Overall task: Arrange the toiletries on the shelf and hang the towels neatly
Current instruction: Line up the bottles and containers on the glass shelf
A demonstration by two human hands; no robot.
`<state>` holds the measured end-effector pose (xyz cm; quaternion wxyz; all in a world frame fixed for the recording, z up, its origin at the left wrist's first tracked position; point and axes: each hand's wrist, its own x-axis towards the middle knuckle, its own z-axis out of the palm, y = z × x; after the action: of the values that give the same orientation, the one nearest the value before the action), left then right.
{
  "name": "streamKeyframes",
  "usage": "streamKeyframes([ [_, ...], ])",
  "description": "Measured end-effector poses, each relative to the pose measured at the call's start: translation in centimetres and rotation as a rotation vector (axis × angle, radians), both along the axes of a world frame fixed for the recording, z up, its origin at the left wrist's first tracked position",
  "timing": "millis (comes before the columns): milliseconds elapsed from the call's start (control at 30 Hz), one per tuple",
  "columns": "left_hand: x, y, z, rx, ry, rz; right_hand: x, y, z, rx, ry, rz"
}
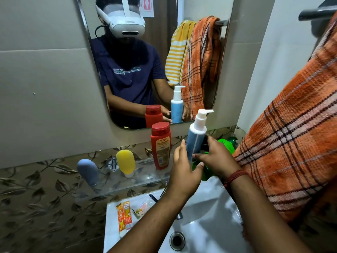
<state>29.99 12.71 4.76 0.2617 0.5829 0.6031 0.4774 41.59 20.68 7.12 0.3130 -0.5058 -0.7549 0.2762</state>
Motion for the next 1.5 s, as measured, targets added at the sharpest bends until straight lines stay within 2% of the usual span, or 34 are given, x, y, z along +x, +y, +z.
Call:
streamKeyframes([
  [233,0.8,1.5,-1.0,-0.095,0.045,0.024,-0.5,1.7,-0.7,0.004,-0.162,-0.023],
  [533,0.7,2.5,-1.5,-0.156,0.055,0.051,-0.7,3.4,-1.6,-0.005,-0.236,0.021],
  [1200,0.3,3.2,-2.4,-0.160,0.070,0.041,-0.4,4.3,-1.9,-0.003,-0.260,0.043],
  [1367,0.0,2.8,-1.9,-0.165,0.064,0.019,-0.1,4.4,-1.9,-0.065,-0.223,0.043],
  [1433,-0.5,1.9,-1.7,-0.127,0.026,0.067,0.2,3.7,-1.6,-0.028,-0.129,-0.068],
  [1500,-1.4,0.6,-2.0,-0.069,-0.029,0.160,0.4,1.7,-1.0,0.155,0.053,-0.280],
])
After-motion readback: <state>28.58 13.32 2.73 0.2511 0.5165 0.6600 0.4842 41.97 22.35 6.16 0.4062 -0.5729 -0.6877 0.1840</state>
